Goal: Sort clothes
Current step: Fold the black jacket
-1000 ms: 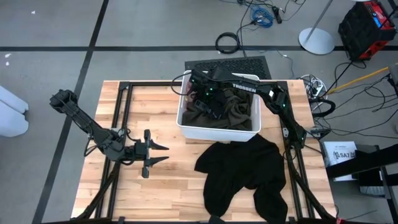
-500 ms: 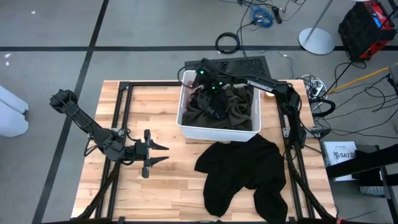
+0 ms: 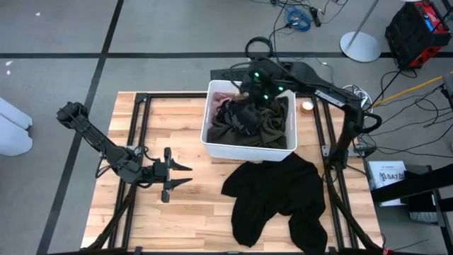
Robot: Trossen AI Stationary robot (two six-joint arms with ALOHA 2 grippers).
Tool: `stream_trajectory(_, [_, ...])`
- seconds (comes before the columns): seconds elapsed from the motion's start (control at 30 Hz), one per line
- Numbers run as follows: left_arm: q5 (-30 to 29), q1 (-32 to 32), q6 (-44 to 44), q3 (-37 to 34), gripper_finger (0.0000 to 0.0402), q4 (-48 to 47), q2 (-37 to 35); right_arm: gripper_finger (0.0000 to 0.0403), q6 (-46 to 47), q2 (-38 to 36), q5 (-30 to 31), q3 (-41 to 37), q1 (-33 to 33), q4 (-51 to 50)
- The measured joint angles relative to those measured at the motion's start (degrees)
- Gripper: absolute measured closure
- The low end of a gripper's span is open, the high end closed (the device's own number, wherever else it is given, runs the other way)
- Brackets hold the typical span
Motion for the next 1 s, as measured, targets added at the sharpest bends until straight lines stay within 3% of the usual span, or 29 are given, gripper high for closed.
stream_trajectory(0.13, [0.0,0.0,-0.1,0.0,0.024,0.2,0.0,0.0144,1.1,-3.1,-2.5,0.0,5.5,-7.2])
stream_trajectory(0.27, [1.9,0.0,-0.1,0.0,0.024,0.3,0.0,0.0144,3.5,-5.1,-1.5,0.0,15.9,-10.6])
stream_trajectory(0.37, [2.5,0.0,-0.1,0.0,0.024,0.3,0.0,0.0144,10.1,-5.5,3.3,0.0,24.9,-11.8])
stream_trajectory(0.53, [2.6,0.0,-1.1,0.0,0.024,0.3,0.0,0.0144,23.3,-5.3,16.4,-1.6,40.7,-17.4])
stream_trajectory(0.73, [2.6,0.0,-1.4,0.0,0.024,0.3,0.0,0.0144,41.4,-5.2,24.9,-13.7,57.4,-14.3])
stream_trajectory(1.0, [2.6,0.0,-1.4,0.0,0.024,0.3,0.0,0.0144,68.5,-5.1,26.0,-38.0,72.1,8.4])
